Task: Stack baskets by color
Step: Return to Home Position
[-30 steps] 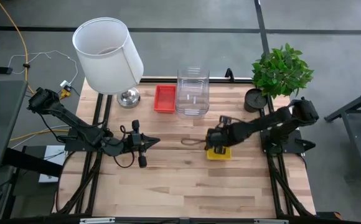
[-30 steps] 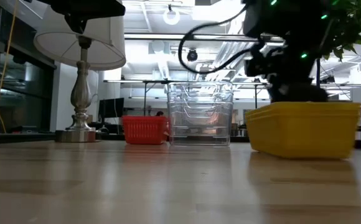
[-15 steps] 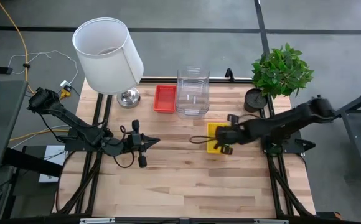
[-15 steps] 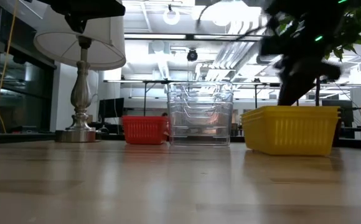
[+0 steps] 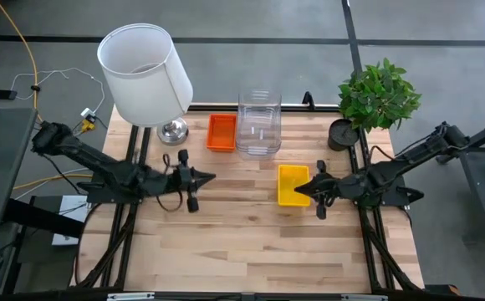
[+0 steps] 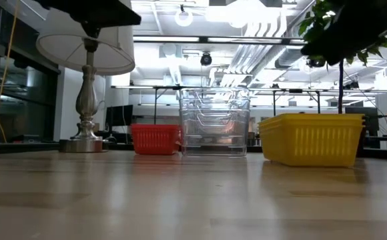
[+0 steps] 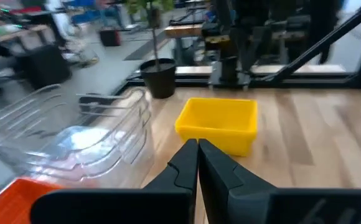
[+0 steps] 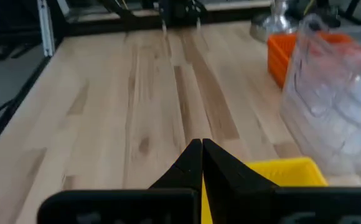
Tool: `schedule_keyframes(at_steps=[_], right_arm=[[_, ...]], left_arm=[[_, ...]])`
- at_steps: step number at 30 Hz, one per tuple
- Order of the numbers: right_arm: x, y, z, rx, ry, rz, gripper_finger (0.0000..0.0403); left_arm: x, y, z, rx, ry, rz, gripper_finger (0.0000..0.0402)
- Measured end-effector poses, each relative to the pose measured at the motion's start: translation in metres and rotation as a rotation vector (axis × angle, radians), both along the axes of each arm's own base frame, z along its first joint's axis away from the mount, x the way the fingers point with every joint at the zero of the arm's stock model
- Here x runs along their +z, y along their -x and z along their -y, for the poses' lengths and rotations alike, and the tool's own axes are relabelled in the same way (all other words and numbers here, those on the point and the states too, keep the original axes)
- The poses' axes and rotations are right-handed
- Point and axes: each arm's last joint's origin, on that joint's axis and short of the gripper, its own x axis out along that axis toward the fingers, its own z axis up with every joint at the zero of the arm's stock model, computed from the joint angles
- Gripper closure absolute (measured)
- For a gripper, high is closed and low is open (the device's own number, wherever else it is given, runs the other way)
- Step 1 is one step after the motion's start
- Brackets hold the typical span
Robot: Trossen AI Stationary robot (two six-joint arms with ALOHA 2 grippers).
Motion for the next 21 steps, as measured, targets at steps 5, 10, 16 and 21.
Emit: schedule_keyframes(at_steps=[5,10,16,21], right_arm=[[0.004,0.001,0.0,0.015,0.022,0.03,0.0403],[0.003,0.0,0.0,0.024,0.021,0.026,0.0403],[0.003,0.0,0.0,0.024,0.021,0.025,0.0403],[0.003,0.0,0.0,0.024,0.021,0.025,0.0403]], left_arm=[[0.007,0.018,-0.034,-0.057,0.131,-0.042,0.0401],[-0.01,0.047,-0.043,-0.1,0.175,-0.022,0.0401],[-0.044,0.079,-0.044,-0.17,0.194,0.107,0.0401],[-0.067,0.097,-0.044,-0.201,0.195,0.169,0.0401]])
